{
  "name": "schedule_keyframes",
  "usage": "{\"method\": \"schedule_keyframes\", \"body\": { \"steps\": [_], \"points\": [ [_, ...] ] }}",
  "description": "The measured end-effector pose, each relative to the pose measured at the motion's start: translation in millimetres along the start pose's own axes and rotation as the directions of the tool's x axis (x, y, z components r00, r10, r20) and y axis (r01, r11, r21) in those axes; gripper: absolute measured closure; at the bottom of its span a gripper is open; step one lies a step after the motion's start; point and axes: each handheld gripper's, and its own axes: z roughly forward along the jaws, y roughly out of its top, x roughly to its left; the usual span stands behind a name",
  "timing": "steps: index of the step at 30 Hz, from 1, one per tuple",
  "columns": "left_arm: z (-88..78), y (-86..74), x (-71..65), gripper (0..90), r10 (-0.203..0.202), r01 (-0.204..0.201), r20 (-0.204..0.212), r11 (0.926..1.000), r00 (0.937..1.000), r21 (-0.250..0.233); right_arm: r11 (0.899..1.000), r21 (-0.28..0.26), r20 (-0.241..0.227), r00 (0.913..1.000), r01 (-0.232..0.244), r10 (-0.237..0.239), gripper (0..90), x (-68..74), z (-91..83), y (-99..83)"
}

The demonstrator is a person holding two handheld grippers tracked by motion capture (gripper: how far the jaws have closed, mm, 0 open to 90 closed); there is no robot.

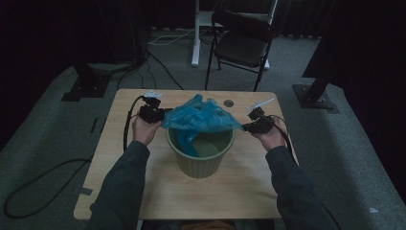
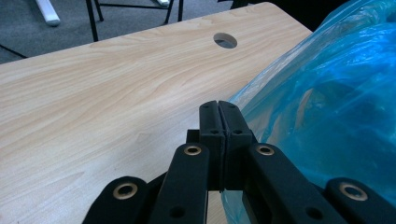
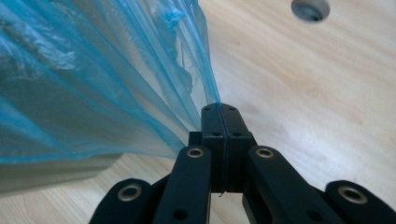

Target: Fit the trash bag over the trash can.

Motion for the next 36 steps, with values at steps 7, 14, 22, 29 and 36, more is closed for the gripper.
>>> {"method": "schedule_keyframes", "body": {
  "steps": [7,14,22,29,36],
  "points": [
    [11.0,-7.7,7.3,89.4,-0.033,0.034,-0.025,0.9982,0.9992,0.050,0.999,-0.051,-0.005,0.9999,0.016,-0.016,90.0,3.0,-7.1,0.7],
    [18.4,-18.8,17.6,89.5,-0.076,0.079,-0.034,0.9930,0.9965,0.088,0.996,-0.084,-0.018,0.9994,0.029,-0.031,90.0,8.2,-4.8,5.9],
    [10.9,-19.7,17.7,89.4,-0.092,0.092,-0.002,0.9946,0.9958,0.048,1.000,0.006,-0.016,0.9998,0.013,-0.012,90.0,6.5,7.5,1.9],
    [-6.7,-17.7,10.0,82.1,-0.063,0.064,0.039,0.9978,0.9973,-0.019,1.000,0.009,-0.048,0.9988,0.012,-0.012,88.0,6.2,1.1,-8.5],
    [-39.4,-19.6,8.4,76.1,-0.050,0.055,0.050,0.9930,0.9975,-0.105,0.993,-0.103,-0.043,0.9977,0.048,-0.053,71.5,11.3,-30.5,-7.4]
  ]
}}
